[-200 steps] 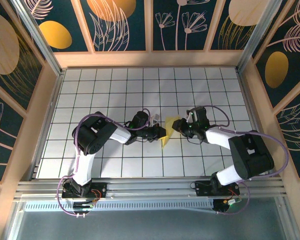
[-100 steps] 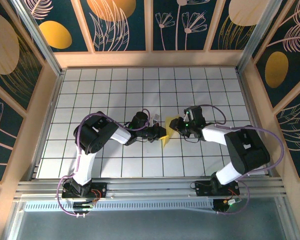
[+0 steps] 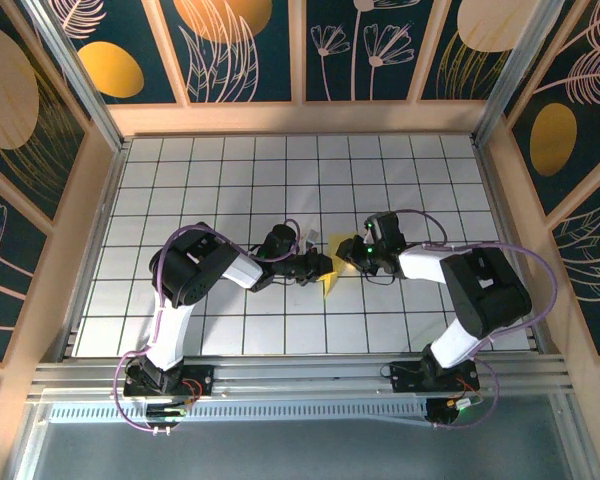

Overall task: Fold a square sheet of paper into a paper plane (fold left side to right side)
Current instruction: Fold the wing for the fifth time at the center of the table.

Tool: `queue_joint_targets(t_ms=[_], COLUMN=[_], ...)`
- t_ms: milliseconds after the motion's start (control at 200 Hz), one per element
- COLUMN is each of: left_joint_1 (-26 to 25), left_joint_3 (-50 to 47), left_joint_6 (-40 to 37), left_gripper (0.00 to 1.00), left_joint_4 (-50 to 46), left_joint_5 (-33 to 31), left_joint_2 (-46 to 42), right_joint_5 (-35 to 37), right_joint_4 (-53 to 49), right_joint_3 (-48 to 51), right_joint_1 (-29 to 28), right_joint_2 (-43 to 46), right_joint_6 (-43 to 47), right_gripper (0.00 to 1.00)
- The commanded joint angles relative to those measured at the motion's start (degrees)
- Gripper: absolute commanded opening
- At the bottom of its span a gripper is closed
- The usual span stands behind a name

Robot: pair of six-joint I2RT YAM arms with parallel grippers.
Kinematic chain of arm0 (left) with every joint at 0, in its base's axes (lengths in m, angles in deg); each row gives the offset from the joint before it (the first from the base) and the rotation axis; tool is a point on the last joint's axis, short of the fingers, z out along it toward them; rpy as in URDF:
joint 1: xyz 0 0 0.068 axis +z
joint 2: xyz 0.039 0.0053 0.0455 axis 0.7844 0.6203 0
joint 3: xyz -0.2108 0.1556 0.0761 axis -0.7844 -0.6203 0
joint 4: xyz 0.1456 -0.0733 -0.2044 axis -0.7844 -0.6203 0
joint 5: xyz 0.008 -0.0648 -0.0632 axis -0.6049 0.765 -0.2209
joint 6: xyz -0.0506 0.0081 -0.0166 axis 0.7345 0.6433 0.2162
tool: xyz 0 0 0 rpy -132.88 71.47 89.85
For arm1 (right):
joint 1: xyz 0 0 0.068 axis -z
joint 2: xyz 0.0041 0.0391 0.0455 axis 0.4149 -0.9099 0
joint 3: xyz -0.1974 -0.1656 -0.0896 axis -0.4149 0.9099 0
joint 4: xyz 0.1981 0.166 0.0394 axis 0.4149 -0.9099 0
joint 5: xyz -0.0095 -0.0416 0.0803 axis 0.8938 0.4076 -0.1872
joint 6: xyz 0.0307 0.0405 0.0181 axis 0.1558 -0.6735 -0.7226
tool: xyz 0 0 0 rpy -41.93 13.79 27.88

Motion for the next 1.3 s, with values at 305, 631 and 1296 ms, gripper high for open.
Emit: queue_joint_targets(t_ms=[305,631,1296], left_joint_1=[1.7,2.7,2.8], left_joint_3=[-1.4,2.4,5.6], left_joint_6=[-3.3,-6.4,-9.5], left_gripper=[0.30,0.29,0.04], left_joint_4=[-1.7,-8.8,-16.3], left_joint_5=[-1.9,-3.2,-5.6], left_joint_2=[-4.1,-2.5,-1.1], right_joint_5=[2.3,2.3,2.5], right_joint_4=[-2.1,-2.6,-3.7], right_joint_3=[-1.5,-1.6,-2.6], right_joint_1=[-0.7,-0.8,-0.8], right_joint_2=[-2.3,-2.1,-1.9], right_joint_6=[0.4,0.7,1.7], right_gripper=[0.35,0.35,0.35])
